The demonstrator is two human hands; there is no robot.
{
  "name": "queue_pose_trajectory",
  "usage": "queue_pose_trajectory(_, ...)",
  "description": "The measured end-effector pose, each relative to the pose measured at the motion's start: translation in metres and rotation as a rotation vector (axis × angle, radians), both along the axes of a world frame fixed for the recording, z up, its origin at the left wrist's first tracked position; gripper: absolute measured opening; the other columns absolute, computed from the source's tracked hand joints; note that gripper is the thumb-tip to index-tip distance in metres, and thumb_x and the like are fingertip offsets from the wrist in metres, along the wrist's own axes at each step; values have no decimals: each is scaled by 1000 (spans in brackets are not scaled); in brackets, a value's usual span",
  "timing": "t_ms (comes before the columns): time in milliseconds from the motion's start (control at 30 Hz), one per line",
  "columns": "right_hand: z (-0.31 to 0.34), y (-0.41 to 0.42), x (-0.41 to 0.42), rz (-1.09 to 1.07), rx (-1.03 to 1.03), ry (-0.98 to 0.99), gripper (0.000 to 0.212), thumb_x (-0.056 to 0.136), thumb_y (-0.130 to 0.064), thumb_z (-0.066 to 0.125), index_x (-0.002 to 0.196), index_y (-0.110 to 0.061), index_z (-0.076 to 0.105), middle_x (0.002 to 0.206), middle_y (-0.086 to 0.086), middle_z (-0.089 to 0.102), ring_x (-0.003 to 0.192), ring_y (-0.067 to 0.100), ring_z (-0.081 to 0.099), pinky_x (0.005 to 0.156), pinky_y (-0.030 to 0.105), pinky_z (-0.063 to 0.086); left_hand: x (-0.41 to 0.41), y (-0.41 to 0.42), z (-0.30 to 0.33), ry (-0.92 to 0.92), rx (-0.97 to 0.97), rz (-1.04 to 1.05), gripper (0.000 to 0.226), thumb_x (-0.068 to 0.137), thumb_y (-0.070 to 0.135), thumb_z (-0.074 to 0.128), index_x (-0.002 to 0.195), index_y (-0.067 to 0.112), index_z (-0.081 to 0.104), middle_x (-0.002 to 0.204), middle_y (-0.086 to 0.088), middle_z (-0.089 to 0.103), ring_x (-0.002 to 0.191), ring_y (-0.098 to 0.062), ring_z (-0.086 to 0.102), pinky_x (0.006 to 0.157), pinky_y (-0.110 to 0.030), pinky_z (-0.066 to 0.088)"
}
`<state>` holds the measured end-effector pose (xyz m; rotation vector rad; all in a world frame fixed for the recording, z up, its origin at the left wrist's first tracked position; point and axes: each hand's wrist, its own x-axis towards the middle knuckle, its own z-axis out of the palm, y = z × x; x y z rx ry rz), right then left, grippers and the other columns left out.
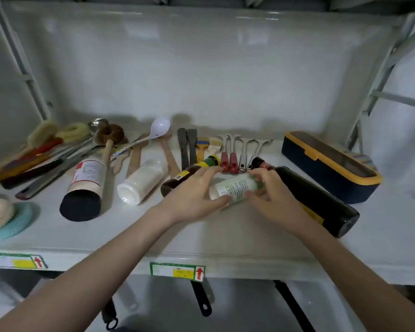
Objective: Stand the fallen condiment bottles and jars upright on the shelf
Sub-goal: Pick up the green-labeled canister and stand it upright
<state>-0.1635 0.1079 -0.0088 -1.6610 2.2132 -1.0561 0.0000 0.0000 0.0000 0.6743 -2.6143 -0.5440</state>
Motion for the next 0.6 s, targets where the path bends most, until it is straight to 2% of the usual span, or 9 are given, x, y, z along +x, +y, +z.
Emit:
queue_pose_trajectory(133, 1, -13, -2, -56, -8, -42, 53, 85, -25, 62, 131, -18, 38, 130, 6, 37, 101, 16, 54, 81, 23, 50, -32, -3, -2, -87, 15, 68, 74, 79, 56, 58, 140, 23, 34, 139, 0, 47, 124, -18, 48, 95, -33, 44)
queue_pose_trajectory(233, -4, -21, -11, -84, 34, -75, 62, 85, -32, 62, 137, -23, 29, 134, 6, 31, 99, 15, 50, 76, 16, 44, -49, -6, -7, -119, -29, 110, 72, 75, 58, 59, 135, 24, 38, 130, 0, 54, 114, -21, 56, 82, -33, 48)
queue_pose_trajectory(333, -9, -24, -15, -90, 83, -100, 66, 85, -39, 59, 140, -24, 25, 135, 9, 34, 106, 19, 53, 86, 25, 46, -57, -5, -16, -124, -133, 130, 71, 74, 56, 62, 132, 24, 40, 125, 1, 57, 105, -22, 61, 78, -34, 51)
queue_pose_trajectory(400, -13, -26, -15, -71, 91, -116, 67, 86, -38, 60, 140, -21, 25, 138, 10, 37, 113, 21, 52, 93, 28, 47, -60, -5, -22, -84, -184, 139, 64, 75, 49, 62, 130, 24, 41, 122, 0, 58, 102, -22, 62, 77, -34, 52)
queue_pose_trajectory(500, -15, -25, -14, -72, 33, -200, 78, 84, -34, 63, 144, -20, 16, 143, 10, 34, 123, 21, 45, 103, 33, 41, -58, -6, -27, 19, -143, 160, 59, 77, 44, 63, 129, 24, 45, 120, 1, 61, 102, -21, 63, 75, -32, 50)
queue_pose_trajectory(600, -9, -22, -13, -62, -20, -361, 78, 88, -32, 59, 146, -22, 7, 144, 3, 35, 122, 15, 43, 92, 23, 39, -51, -3, -29, 208, 83, 185, 55, 77, 46, 66, 125, 24, 48, 104, 4, 67, 87, -15, 67, 67, -30, 53)
